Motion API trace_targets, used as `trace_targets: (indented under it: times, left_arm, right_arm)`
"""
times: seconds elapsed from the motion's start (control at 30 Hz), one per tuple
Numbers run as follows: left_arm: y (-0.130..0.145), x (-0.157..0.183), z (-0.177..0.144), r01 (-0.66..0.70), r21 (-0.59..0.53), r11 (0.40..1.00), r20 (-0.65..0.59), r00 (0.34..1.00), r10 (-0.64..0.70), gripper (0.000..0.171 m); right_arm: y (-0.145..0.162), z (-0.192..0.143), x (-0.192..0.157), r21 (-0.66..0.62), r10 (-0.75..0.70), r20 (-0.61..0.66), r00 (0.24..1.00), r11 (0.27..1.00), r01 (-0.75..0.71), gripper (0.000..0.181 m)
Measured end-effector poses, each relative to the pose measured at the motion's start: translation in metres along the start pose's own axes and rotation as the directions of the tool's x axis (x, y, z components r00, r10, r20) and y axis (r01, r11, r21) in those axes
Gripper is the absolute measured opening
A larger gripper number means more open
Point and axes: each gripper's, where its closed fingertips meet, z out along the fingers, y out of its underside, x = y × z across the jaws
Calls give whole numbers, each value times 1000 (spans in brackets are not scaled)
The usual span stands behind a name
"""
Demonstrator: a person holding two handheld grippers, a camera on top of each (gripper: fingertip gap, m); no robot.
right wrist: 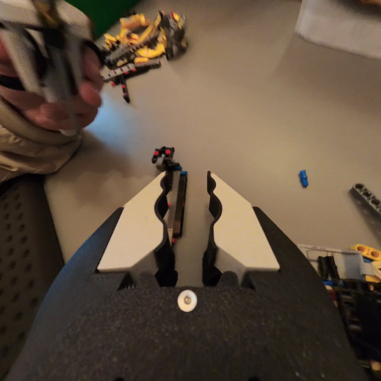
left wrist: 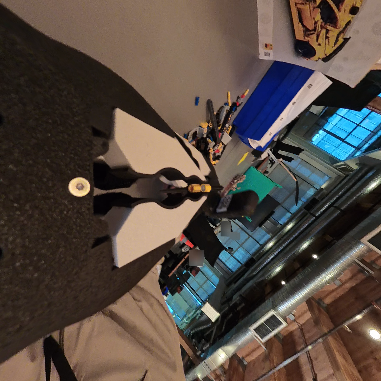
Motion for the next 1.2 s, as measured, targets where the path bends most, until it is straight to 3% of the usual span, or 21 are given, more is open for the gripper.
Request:
trace_targets:
  times: [0.07, 0.13, 0.2, 0.27, 0.37, 0.43, 0.53, 0.6, 0.8, 0.93, 1.2]
  left_arm:
    - [11, -7, 1, -15, -74, 997, 41, 999, 18, 6]
    - [20, -9, 1, -19, -132, 991, 49, 998, 26, 6]
    - [31, -8, 3, 13, -194, 981, 39, 999, -5, 6]
    - [39, -6, 6, 20, -231, 973, 25, 1000, -15, 6]
    - [43, 6, 12, 38, -229, 973, -46, 998, -50, 6]
    - [43, 19, 15, 45, -222, 974, -114, 991, -71, 6]
    - [50, 31, 16, -38, -257, 966, -158, 987, -3, 6]
    - [53, 39, 17, -97, -261, 961, -182, 982, 50, 6]
    - [57, 49, 19, -136, -271, 953, -214, 974, 78, 6]
    - [61, 48, 19, -165, -290, 943, -204, 973, 108, 7]
    - [61, 52, 22, -194, -269, 943, -210, 968, 139, 6]
  right_arm:
    - [-7, -12, -20, 35, -98, 87, 991, 995, 95, 39]
    - [-2, -32, -60, 57, -219, 263, 940, 976, 212, 38]
    - [22, -46, -88, 14, -316, 366, 875, 942, 334, 40]
    - [47, -48, -97, -33, -373, 366, 852, 910, 413, 42]
    - [44, -41, -98, 37, -362, 304, 881, 929, 368, 46]
    - [19, -38, -86, 104, -339, 220, 915, 941, 323, 46]
    - [-31, -54, -90, 301, -175, 313, 933, 950, 77, 41]
    - [-38, -56, -92, 280, -83, 398, 914, 959, -35, 32]
    - [-39, -58, -102, 326, -122, 428, 896, 945, -27, 2]
    - [-40, -60, -103, 339, -112, 452, 885, 939, -55, 13]
    - [-36, -63, -103, 332, -112, 471, 875, 941, -59, 4]
